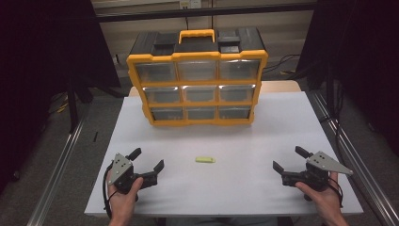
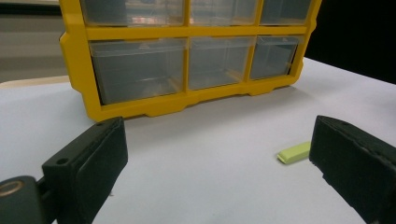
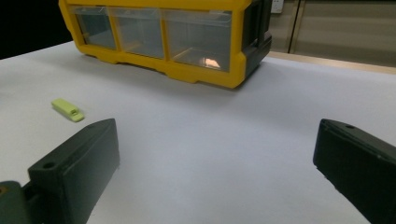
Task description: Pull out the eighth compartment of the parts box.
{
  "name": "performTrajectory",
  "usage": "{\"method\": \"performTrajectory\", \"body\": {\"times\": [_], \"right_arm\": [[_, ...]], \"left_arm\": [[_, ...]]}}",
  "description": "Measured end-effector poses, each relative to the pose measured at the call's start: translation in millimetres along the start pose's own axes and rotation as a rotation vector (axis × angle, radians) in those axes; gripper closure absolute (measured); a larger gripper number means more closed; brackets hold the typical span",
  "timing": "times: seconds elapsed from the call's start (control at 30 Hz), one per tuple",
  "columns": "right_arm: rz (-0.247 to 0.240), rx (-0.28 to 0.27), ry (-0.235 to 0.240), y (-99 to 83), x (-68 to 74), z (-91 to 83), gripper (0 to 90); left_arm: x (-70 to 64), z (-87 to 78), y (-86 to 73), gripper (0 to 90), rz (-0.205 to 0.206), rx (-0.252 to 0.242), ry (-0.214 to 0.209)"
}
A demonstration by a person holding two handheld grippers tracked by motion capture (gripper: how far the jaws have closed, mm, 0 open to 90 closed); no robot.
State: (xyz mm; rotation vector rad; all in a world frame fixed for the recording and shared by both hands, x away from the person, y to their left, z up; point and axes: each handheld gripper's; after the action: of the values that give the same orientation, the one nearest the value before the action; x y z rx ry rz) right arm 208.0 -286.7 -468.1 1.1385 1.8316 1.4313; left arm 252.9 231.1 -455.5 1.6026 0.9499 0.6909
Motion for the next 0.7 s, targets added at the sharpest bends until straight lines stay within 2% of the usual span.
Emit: {"method": "performTrajectory", "body": {"times": [0.2,0.57,0.7], "right_arm": [[-0.025,0.028,0.028,0.4,3.5,3.8,0.0],[-0.054,0.029,0.085,0.8,13.8,12.0,0.1],[-0.095,0.049,0.100,1.3,19.1,18.9,0.0]], "left_arm": [[0.1,0.8,0.0,4.5,0.000,0.000,0.000],[-0.3,0.7,0.1,4.5,0.005,0.002,0.000],[0.0,0.8,0.0,4.5,0.003,0.002,0.004]]}}
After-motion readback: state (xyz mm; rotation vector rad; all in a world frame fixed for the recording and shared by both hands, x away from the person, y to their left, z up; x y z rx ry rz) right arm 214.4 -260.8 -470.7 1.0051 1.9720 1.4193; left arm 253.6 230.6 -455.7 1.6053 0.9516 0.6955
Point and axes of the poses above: each handheld gripper's, and its own axes: z roughly forward along the jaws, y roughly out of its top, x roughly to its left, and after that the axes turned 5 degrees about y, right-handed
